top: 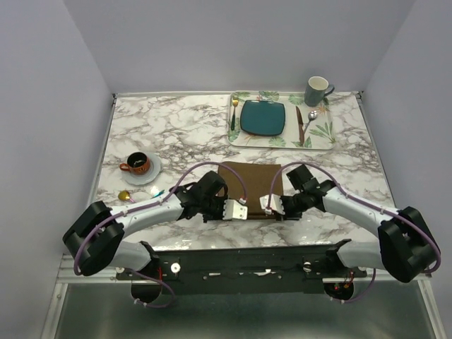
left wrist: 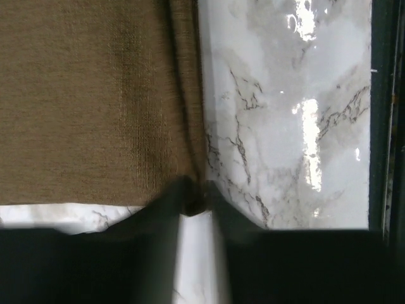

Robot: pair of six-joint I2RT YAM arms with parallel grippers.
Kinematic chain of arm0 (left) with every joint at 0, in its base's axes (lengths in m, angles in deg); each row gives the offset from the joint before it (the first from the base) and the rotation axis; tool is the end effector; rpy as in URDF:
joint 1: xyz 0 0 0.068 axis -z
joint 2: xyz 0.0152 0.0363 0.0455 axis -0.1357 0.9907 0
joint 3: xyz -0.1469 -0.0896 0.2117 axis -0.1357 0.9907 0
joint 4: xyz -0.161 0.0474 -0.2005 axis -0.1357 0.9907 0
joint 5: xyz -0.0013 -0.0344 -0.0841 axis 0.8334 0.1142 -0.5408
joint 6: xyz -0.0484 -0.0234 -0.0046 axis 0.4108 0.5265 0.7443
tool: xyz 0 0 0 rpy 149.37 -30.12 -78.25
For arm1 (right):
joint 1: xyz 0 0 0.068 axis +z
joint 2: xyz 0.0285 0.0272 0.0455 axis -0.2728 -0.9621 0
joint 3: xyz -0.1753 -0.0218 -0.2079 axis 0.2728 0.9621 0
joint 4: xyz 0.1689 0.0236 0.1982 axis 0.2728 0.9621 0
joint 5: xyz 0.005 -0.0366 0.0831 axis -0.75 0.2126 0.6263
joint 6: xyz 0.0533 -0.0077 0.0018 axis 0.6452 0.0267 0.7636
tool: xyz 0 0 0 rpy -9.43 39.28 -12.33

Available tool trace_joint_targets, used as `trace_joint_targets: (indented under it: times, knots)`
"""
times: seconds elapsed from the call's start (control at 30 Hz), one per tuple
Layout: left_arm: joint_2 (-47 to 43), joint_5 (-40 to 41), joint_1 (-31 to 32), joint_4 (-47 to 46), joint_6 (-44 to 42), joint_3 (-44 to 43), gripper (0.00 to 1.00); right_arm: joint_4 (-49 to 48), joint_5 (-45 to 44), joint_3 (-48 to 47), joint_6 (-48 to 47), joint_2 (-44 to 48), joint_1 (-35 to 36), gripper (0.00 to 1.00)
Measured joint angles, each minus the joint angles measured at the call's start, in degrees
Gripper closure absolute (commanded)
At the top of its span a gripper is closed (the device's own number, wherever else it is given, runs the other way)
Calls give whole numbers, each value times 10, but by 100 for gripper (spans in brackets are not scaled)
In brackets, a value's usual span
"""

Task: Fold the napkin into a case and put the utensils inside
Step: Turn over the upper triangle folded napkin at the center of the board.

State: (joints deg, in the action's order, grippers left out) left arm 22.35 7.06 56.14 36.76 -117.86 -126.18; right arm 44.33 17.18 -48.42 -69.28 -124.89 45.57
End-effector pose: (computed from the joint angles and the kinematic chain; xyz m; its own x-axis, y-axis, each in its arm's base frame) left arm 0.1543 -0.1925 0.1799 0.1250 0.7760 -0.6182 0.9884 -0.0430 0.1459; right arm 0.1725 0.1183 0.1619 0.2083 -0.8065 -0.5534 -0.9777 -0.1564 -0.1401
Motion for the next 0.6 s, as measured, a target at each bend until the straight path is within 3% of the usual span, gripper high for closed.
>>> trace_joint_targets:
  times: [0.07, 0.2, 0.33, 0.37, 0.43, 0.6]
  knots:
    - [4, 9, 7, 12, 4, -2, 38, 8, -4, 3, -9, 2, 6, 22]
    - [-8, 11, 9, 74, 15, -30, 36, 61, -12, -17, -5, 29, 11, 22]
    - [-69, 0, -6, 116, 54, -69, 48, 107, -10, -78, 47, 83, 11, 41]
    - [-81, -6, -17, 121, 61, -79, 54, 110, -10, -92, 61, 93, 11, 50]
    - [-83, -24, -57, 129, 91, -106, 57, 116, -6, -119, 97, 94, 11, 56]
    - [30, -87, -176, 126, 191, -179, 62, 113, 5, -152, 169, 17, 11, 65]
